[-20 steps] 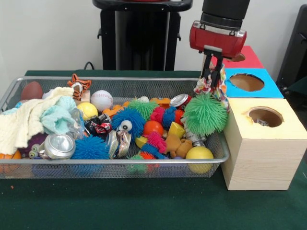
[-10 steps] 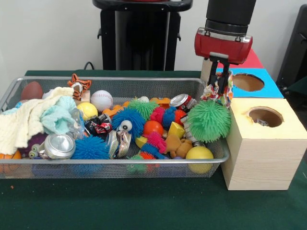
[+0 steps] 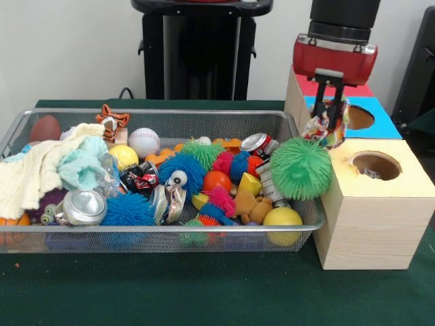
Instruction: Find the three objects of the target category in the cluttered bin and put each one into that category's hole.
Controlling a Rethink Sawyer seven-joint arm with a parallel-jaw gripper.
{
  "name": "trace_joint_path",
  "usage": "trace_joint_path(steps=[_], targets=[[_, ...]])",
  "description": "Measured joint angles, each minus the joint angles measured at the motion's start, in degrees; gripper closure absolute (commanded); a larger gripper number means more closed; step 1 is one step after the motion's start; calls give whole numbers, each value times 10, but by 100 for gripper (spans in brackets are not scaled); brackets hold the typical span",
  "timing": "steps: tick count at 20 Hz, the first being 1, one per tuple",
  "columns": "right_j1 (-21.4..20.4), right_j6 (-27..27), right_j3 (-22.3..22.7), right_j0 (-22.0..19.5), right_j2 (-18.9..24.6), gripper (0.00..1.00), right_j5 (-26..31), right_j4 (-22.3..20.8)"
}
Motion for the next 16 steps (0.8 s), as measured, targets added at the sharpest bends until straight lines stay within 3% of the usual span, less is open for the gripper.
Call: trace_joint_path(steps=[16], targets=[[29,8,-49,31,-15,100,13,42]])
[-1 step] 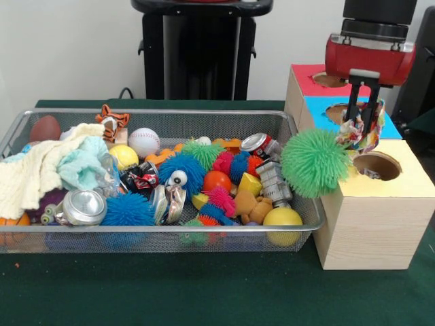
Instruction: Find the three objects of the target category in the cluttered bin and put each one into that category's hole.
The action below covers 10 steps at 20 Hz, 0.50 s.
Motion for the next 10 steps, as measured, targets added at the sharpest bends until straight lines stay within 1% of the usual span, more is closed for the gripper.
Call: trace_joint_path(steps=[3,10], targets=[[6,0,0,-2,4,100,-11,5],[19,0,1,-30,39,100,-83,6]])
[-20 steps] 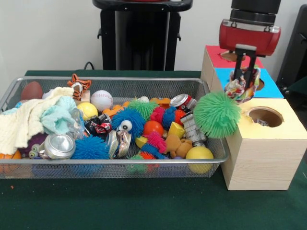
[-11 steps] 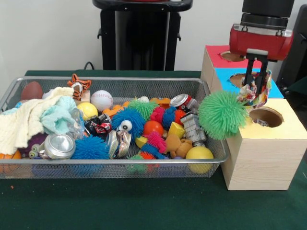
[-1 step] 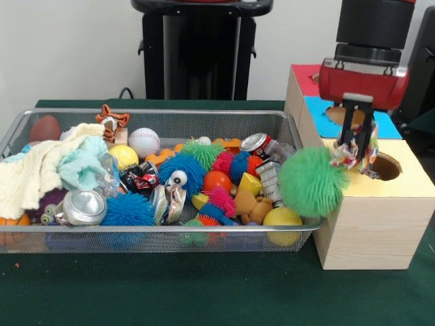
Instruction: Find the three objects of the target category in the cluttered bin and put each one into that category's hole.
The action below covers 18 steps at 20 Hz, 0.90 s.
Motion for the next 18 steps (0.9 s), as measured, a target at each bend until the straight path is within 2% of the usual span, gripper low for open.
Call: trace_joint_path(steps=[6,11,18], targets=[[9,0,6,-31,35,100,-66,-1],[6,3,16,-47,56,100,-89,-1],[-17,4,58,-94,106,100,-115,-14]])
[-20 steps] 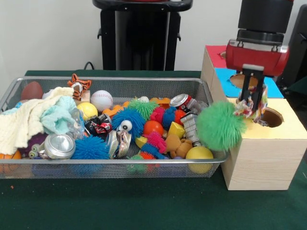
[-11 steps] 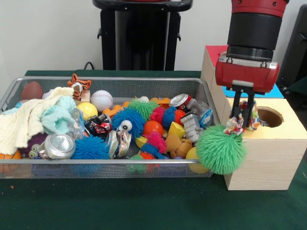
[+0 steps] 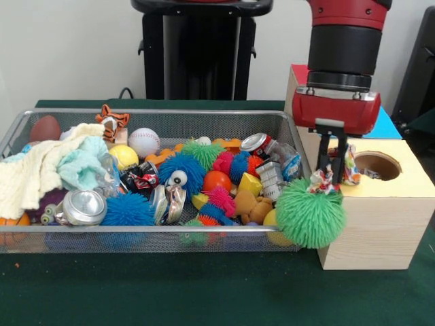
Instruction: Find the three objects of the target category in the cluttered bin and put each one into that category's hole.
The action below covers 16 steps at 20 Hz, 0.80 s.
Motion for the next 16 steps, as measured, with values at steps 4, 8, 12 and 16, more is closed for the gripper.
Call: trace_joint_path(steps=[4,8,12,16], targets=[[-15,0,27,-20,16,100,-11,-12],[-26,0,49,-22,16,100,-15,-16],[-33,0,66,-20,16,100,-15,-17],[-39,0,86,-2,9,100,-16,-17]])
